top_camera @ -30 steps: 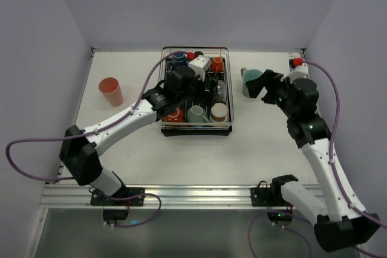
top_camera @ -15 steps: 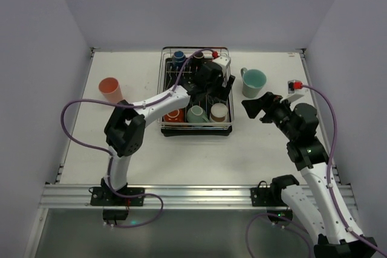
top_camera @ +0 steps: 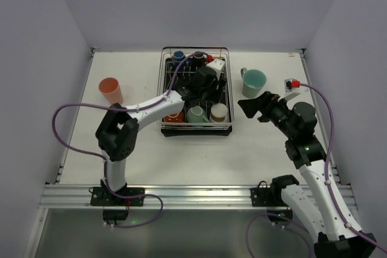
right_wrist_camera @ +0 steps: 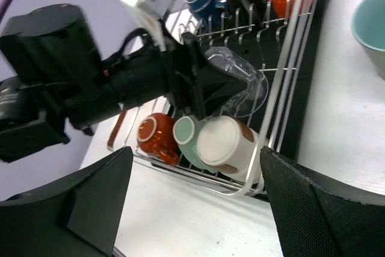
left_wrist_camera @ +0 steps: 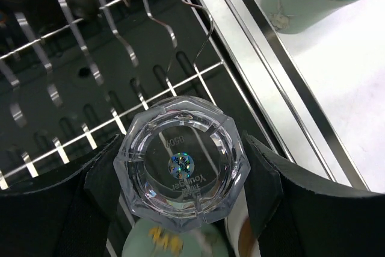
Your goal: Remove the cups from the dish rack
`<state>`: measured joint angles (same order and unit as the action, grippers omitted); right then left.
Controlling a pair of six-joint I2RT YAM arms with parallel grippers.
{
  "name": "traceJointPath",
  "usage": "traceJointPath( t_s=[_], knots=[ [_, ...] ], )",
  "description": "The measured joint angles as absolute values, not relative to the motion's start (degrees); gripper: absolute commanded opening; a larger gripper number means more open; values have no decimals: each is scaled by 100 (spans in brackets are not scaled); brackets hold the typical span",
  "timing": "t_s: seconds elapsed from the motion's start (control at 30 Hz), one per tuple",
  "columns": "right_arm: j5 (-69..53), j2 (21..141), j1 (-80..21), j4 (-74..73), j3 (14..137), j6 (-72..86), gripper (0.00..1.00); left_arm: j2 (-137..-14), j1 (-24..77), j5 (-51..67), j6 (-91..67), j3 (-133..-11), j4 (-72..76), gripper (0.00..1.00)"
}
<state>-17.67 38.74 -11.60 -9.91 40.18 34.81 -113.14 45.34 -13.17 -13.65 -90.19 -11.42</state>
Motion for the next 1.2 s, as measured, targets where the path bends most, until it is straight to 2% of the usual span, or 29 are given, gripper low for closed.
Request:
traceJointPath(
  t_s=[0.23, 0.43, 0.63, 0.87, 0.97, 1.0, 1.03, 1.07, 1.13, 1.2],
  knots=[
    [-2421, 4401, -1221, 165, 3730, 4244, 82, -8903, 4519, -1205, -1699, -7402, -176, 40],
    [-2775, 4980, -1710, 1114, 3695, 4842, 81, -6678, 4206, -331, -3052, -5474, 1719, 33],
    [-3081, 5461, -2303, 1997, 3791, 5301, 78, -6375, 3730, 596, -4414, -4278, 2797, 31],
    [-3317, 5728, -2523, 2687, 3876, 5612, 77, -6390, 3605, 1297, -5330, -4018, 3514, 31],
    [-3441, 5937, -2580, 2978, 3948, 5745, 63, -6451, 3601, 1507, -5640, -3962, 4016, 32],
    [-3487, 5986, -2598, 3120, 3957, 5826, 55, -6495, 3592, 1544, -5710, -3940, 4128, 32],
    [-3544, 6034, -2611, 3242, 3966, 5878, 40, -6549, 3566, 1590, -5811, -3911, 4228, 33],
    [-3614, 6086, -2626, 3404, 3966, 5992, 35, -6589, 3564, 1594, -5852, -3881, 4300, 34],
    [-3697, 6171, -2661, 3651, 3981, 6139, 29, -6643, 3553, 1625, -5959, -3815, 4333, 37],
    [-3756, 6283, -2674, 3852, 4010, 6278, 20, -6652, 3559, 1662, -6018, -3767, 4364, 40]
  ],
)
